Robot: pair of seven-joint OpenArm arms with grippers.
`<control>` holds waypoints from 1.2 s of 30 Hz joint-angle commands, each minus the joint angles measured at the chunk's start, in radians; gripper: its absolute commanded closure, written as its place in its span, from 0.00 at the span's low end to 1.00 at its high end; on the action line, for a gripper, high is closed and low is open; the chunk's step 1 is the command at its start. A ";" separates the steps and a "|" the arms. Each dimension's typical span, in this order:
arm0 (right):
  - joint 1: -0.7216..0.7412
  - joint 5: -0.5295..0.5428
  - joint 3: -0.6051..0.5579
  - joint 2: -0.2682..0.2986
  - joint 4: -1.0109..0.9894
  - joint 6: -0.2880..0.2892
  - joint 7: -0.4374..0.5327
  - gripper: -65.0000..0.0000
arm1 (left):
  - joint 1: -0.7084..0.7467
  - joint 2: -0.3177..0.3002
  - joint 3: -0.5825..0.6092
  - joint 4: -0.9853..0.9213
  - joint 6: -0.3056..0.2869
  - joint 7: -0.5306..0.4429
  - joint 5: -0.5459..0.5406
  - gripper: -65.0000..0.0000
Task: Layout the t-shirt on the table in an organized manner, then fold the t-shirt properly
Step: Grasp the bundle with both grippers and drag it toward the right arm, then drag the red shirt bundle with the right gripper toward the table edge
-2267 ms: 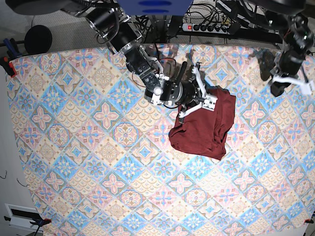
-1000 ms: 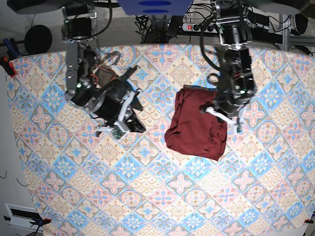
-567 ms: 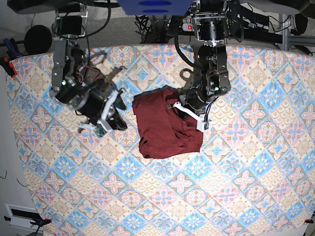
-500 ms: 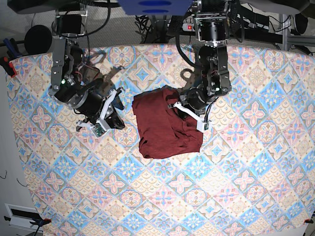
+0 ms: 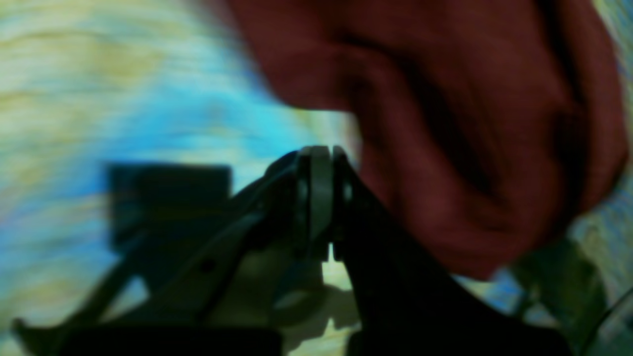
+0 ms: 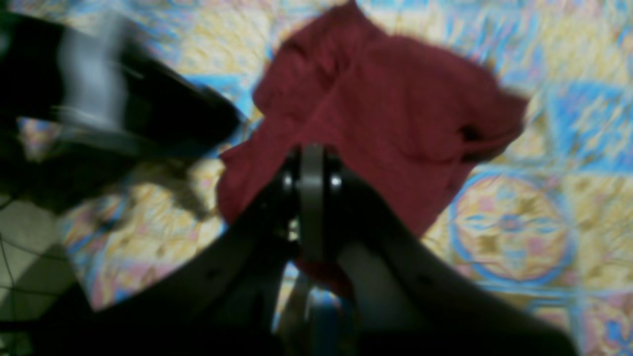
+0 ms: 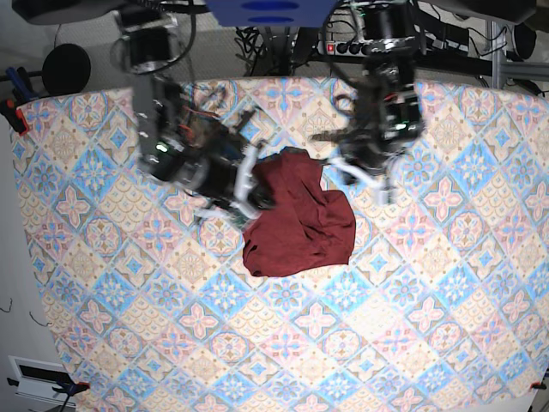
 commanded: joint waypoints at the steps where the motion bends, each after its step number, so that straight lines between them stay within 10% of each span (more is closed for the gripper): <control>1: 0.050 0.009 -0.020 -0.016 -0.006 0.006 0.037 1.00 | 0.008 -0.019 -0.019 0.052 -0.006 -0.020 -0.017 1.00; 14: 0.285 -0.035 -0.066 -0.221 -0.367 0.006 0.050 1.00 | 0.094 -0.051 -0.309 0.155 -0.009 -0.020 -0.018 1.00; 29: 0.413 -0.141 -0.015 -0.221 -0.852 -0.222 0.263 1.00 | 0.108 -0.070 -0.373 0.155 -0.009 -0.020 -0.155 1.00; 36: 0.413 -0.143 0.013 -0.221 -0.913 -0.236 0.269 1.00 | 0.106 -0.065 -0.370 0.155 -0.009 -0.020 -0.156 1.00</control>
